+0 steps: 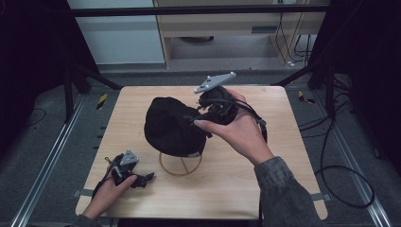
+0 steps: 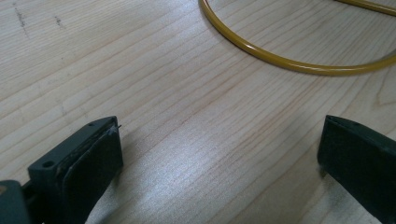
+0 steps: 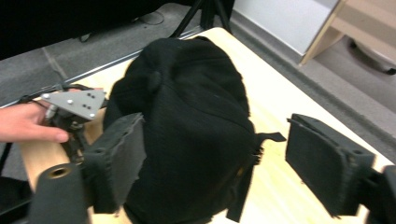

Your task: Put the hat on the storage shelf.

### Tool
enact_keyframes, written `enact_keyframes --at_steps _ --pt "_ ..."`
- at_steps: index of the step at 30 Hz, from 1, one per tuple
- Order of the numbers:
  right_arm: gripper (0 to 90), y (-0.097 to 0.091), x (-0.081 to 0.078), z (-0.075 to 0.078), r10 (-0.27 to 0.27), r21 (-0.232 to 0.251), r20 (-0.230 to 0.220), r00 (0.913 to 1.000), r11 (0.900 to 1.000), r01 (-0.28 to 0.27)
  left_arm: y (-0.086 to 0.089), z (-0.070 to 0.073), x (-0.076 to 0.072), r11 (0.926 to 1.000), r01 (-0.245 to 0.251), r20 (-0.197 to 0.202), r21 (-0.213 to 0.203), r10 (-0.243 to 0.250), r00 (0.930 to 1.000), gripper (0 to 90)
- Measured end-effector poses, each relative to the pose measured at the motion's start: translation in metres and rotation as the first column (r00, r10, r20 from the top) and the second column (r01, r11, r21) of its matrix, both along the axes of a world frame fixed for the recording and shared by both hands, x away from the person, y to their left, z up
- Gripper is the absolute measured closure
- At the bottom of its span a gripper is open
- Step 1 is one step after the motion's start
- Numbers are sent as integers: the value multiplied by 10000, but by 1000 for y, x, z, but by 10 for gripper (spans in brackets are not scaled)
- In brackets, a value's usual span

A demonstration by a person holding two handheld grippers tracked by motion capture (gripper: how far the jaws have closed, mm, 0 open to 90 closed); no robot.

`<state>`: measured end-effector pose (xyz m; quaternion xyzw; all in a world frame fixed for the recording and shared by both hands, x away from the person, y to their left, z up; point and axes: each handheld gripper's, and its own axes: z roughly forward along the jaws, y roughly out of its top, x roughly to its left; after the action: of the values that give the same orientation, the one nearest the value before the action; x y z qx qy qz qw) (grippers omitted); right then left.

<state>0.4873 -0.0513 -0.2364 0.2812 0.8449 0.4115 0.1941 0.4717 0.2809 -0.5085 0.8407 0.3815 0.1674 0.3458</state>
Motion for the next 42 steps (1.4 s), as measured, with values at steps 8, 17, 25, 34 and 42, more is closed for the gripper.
enact_keyframes --at_steps 8,17,25,34,42 --pt "101 -24 -3 -7 -408 578 409 9983 9976 384 0 0 0 10000 -9 16 -13 9 10000 0" --pt "82 -54 -12 -30 -663 656 383 9971 9958 637 0 0 0 10000 4 13 3 -4 10000 0" --pt "129 -80 -16 -65 -1219 533 -81 9925 9911 1222 0 0 0 10000 11 -8 20 -11 10000 0" --pt "126 -99 -26 -107 -1345 300 -217 9907 9904 1352 0 0 0 10000 -3 -7 20 3 10000 0" --pt "142 -119 -31 -160 -1888 368 -666 9798 9808 1915 0 0 -1 10000 -16 -5 14 16 10000 0"
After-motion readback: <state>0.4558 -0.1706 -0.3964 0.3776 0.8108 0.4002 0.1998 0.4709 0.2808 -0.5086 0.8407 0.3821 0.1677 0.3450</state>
